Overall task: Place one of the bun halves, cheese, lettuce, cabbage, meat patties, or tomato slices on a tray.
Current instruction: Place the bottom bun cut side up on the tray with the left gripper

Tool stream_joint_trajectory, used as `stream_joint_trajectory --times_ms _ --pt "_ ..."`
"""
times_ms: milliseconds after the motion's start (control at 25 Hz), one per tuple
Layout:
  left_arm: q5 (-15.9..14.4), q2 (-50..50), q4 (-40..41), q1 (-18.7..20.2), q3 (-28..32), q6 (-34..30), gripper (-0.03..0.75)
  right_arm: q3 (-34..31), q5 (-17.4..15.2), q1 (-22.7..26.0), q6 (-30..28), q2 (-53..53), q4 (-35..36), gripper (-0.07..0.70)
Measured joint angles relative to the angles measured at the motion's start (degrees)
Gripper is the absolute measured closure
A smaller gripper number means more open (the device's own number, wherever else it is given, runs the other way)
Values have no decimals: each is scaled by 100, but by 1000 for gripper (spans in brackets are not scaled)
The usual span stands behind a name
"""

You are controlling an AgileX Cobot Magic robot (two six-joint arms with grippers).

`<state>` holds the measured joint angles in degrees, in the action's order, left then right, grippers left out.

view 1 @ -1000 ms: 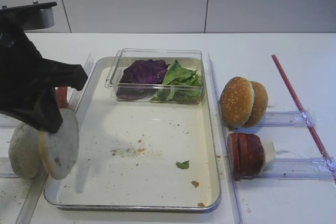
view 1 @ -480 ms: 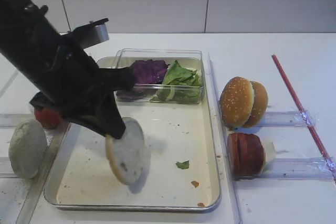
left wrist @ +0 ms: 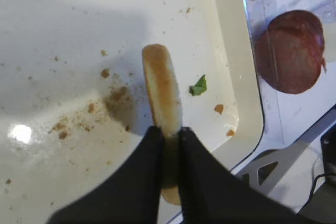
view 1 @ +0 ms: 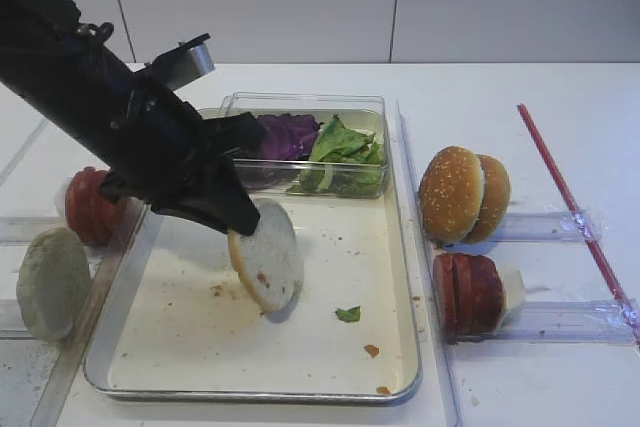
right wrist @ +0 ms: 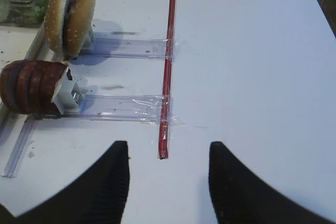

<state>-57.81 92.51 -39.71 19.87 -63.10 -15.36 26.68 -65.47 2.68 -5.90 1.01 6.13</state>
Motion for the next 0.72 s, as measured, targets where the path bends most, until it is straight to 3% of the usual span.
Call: stream_joint_trajectory --times_ms 280,720 --pt "35 279 -734 -226 -8 -589 662 0 0 0 0 0 0 249" --pt "48 720 -786 -226 -13 -835 662 0 0 0 0 0 0 249"
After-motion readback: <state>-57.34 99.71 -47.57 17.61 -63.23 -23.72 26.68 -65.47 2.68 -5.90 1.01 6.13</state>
